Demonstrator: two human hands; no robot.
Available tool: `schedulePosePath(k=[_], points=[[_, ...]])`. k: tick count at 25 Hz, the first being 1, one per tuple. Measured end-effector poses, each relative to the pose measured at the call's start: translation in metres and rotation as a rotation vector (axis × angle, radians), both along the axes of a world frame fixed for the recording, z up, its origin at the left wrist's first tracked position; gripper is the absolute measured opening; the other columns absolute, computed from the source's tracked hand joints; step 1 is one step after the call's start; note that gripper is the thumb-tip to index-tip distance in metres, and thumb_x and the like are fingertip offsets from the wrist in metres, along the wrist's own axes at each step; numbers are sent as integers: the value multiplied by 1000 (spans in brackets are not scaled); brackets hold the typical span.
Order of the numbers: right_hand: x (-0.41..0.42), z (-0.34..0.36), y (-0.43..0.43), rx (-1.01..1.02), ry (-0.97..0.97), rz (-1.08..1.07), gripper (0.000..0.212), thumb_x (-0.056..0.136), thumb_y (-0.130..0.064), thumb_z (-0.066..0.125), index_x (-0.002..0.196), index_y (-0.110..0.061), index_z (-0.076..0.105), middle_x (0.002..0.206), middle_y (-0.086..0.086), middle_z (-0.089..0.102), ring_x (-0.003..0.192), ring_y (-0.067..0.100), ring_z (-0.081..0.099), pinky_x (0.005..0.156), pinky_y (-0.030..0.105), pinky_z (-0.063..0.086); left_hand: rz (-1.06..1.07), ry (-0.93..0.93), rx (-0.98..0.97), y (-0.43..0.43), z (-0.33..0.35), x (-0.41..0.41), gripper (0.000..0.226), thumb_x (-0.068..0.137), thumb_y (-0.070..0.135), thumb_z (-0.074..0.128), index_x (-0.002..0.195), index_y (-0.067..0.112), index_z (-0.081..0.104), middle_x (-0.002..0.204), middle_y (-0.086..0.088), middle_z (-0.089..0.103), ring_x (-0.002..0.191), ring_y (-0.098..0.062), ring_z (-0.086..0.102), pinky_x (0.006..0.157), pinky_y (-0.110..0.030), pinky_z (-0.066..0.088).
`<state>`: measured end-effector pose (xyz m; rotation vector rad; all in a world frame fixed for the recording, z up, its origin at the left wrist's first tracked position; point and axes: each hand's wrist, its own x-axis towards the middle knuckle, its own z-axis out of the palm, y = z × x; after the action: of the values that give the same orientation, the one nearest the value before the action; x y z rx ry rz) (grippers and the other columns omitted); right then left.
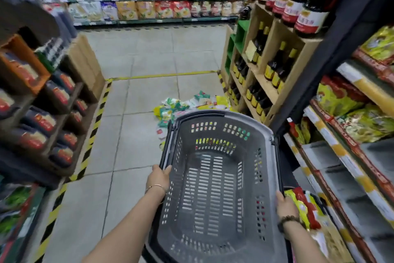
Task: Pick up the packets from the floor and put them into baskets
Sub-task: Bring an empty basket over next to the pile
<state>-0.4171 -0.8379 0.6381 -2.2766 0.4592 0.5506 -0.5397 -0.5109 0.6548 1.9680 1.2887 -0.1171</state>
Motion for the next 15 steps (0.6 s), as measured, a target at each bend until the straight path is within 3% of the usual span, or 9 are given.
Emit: schedulePosePath(k=[6, 12, 15], points=[[58, -15, 22, -41, 52, -254, 48, 100, -32, 35, 117, 10, 51, 120, 30, 55, 111, 42, 51, 91, 42, 40, -245, 45, -26, 41, -28, 148, 50, 96, 41, 43, 120, -2, 42, 119, -28, 56, 110, -41, 53, 87, -41, 41], [127, -76, 50, -15, 106, -545, 53, 98, -33, 38, 123, 13, 48, 125, 35, 50, 115, 45, 49, 91, 41, 35, -469, 89, 40, 60, -55, 320, 46, 94, 42, 48, 111, -1, 45, 114, -24, 59, 105, -38, 56, 76, -37, 38], [142, -103, 55, -72, 178, -633, 55, 96, -35, 42, 113, 15, 55, 113, 38, 55, 107, 49, 52, 87, 45, 38, -552, 140, 51, 60, -73, 367, 36, 93, 42, 51, 81, 9, 42, 99, -19, 61, 95, -35, 58, 68, -32, 34]])
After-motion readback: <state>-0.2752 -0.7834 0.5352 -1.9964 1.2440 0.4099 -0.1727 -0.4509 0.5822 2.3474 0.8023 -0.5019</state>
